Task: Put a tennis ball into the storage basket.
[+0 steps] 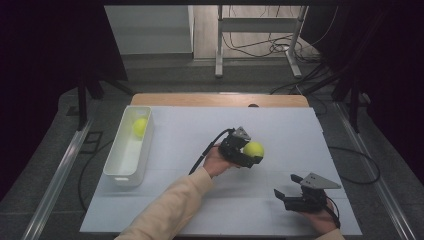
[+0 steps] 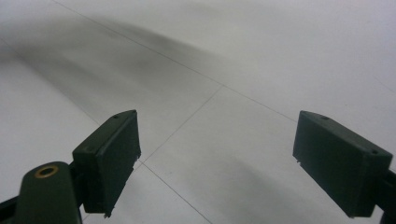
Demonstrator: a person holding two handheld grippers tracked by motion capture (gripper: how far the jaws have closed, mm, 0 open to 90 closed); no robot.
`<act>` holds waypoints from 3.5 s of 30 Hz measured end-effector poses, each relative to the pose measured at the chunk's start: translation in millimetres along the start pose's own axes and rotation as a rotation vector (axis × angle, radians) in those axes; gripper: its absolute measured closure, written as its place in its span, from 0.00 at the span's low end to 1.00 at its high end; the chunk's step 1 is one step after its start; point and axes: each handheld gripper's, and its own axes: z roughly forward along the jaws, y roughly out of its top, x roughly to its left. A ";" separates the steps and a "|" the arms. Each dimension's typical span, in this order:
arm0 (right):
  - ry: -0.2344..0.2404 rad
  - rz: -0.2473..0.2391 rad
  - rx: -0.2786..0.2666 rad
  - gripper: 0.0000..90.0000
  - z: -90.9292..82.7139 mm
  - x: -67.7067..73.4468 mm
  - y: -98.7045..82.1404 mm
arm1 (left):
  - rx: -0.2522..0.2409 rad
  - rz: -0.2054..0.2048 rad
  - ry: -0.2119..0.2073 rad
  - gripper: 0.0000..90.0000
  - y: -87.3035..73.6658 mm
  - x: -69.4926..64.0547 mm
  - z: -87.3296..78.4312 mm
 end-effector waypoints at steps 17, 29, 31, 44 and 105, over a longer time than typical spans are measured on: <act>0.001 -0.001 0.001 0.17 0.4 0.0 -0.2 | -0.022 -0.013 0.010 0.29 -3.5 1.1 -15.2; 0.000 -0.002 0.000 0.17 0.5 0.3 -0.2 | -0.041 -0.014 0.038 0.29 -6.3 1.3 -30.6; 0.000 -0.003 0.000 0.17 0.6 0.3 -0.3 | -0.047 -0.016 0.035 0.29 -6.8 1.4 -32.8; -0.002 -0.004 -0.001 0.17 0.4 0.6 -0.2 | -0.071 -0.023 0.045 0.29 -12.3 2.9 -46.9; -0.011 -0.004 0.003 0.17 0.9 0.9 -0.2 | -0.187 -0.063 0.126 0.29 -41.0 5.1 -121.8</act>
